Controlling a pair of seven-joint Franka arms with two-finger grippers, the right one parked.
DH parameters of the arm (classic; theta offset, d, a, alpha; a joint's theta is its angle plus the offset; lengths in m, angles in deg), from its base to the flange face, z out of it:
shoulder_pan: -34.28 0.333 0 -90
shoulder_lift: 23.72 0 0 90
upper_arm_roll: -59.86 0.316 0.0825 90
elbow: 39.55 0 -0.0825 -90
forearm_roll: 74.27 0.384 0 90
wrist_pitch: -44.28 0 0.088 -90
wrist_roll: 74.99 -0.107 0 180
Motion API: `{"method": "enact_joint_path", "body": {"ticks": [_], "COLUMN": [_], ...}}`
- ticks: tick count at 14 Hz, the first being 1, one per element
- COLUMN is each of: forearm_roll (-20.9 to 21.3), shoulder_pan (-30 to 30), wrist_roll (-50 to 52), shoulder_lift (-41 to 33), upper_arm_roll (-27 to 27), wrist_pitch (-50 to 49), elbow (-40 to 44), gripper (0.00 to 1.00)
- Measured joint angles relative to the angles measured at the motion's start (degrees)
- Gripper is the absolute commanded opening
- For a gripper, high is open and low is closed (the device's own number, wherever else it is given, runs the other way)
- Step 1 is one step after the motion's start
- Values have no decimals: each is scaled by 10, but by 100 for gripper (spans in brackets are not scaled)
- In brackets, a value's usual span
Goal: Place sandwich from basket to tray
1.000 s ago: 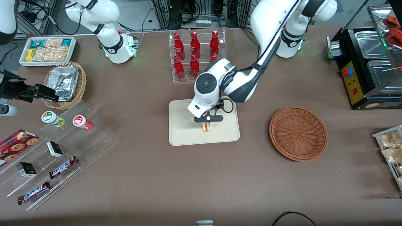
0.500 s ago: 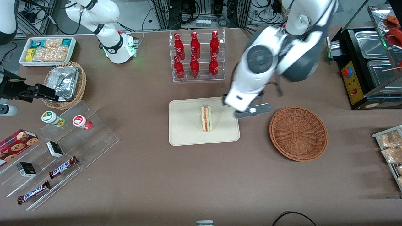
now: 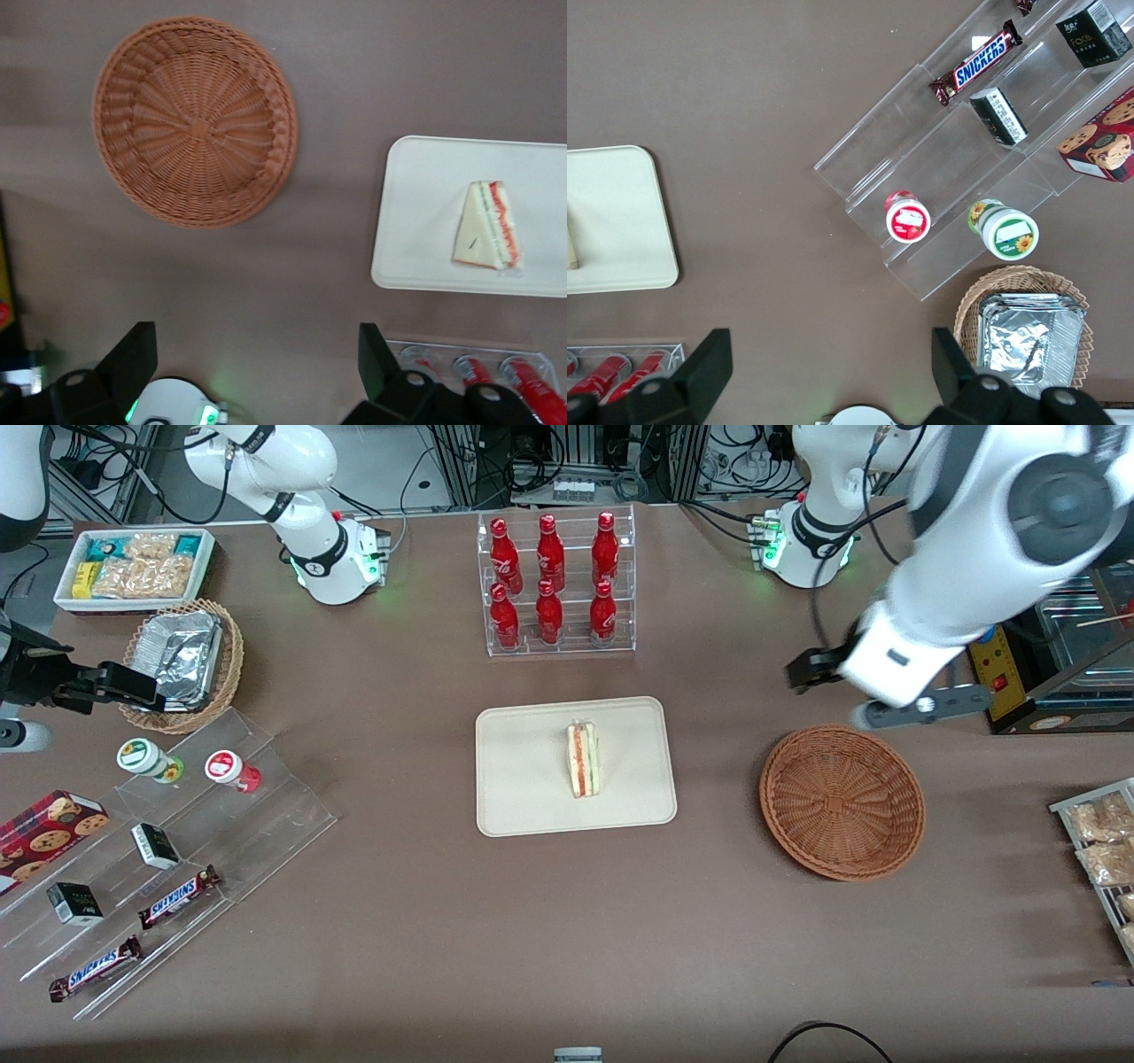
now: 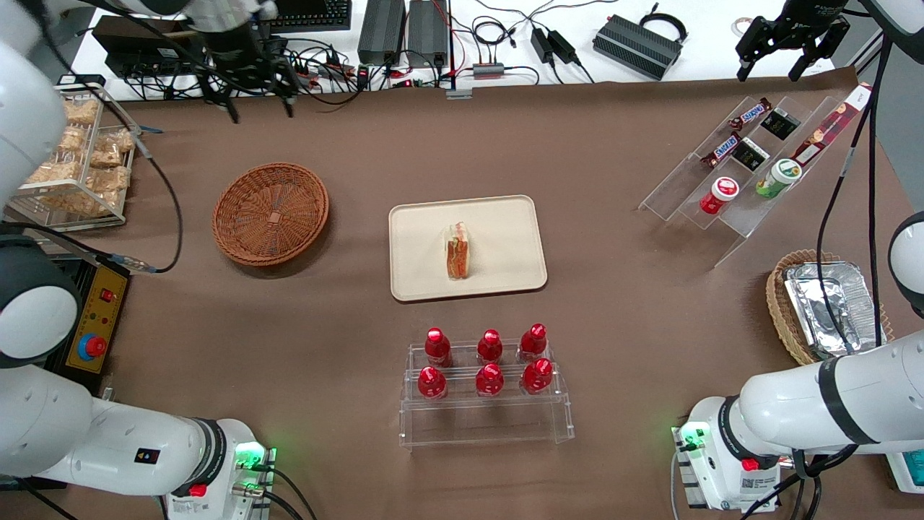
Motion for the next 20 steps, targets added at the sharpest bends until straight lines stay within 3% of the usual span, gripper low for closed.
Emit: {"method": "enact_joint_path", "body": {"ticks": [3,8,20], "forearm_roll": [15,21,22], "shoulder_pan": [40,47,86], "wrist_roll": [-81,-176,-197], "shoulder_lift": [-29,-66,-31], "upper_arm_roll": [5,55,59], "wrist_pitch": [-4,-4,19], "elbow": [-23,-67,-25], "gripper": [100,100,100]}}
